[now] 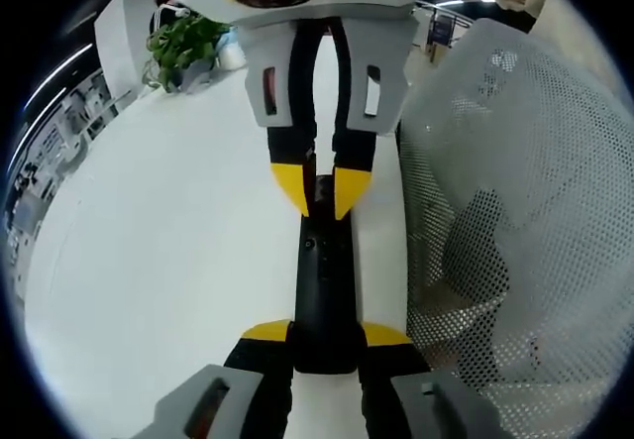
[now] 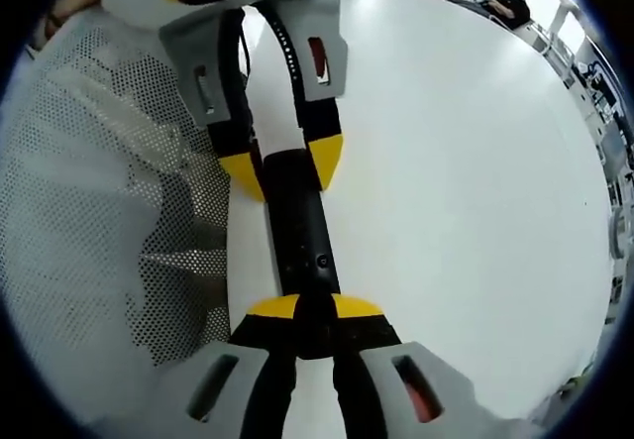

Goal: Press the specified remote control buttons in sequence, fully releasing each button before pressing the next.

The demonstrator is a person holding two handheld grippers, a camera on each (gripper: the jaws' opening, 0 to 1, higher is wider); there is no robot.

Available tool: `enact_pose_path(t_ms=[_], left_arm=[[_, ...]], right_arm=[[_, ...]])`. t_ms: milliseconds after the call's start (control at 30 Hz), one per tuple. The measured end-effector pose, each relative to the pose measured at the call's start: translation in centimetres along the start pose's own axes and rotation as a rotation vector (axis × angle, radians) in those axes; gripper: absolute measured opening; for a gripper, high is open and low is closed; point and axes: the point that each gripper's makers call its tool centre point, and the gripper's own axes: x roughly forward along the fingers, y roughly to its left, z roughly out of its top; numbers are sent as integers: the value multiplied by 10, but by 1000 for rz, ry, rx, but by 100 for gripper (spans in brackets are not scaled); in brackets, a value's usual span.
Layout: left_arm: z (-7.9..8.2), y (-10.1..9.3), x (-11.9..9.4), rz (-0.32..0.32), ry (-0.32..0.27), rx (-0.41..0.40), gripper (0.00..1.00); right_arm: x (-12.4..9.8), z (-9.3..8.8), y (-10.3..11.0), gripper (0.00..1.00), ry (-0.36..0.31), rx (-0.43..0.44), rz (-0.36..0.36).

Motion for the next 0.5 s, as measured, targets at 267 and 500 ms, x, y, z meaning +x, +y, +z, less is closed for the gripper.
enact_pose_path(t_ms=[267, 500], left_arm=[[0, 0, 0, -3, 3, 3, 25], [0, 0, 0, -1, 5, 2, 25]], right_arm=[[0, 0, -1, 9, -5, 20, -4], [-1, -1, 1, 9, -49, 46, -25]])
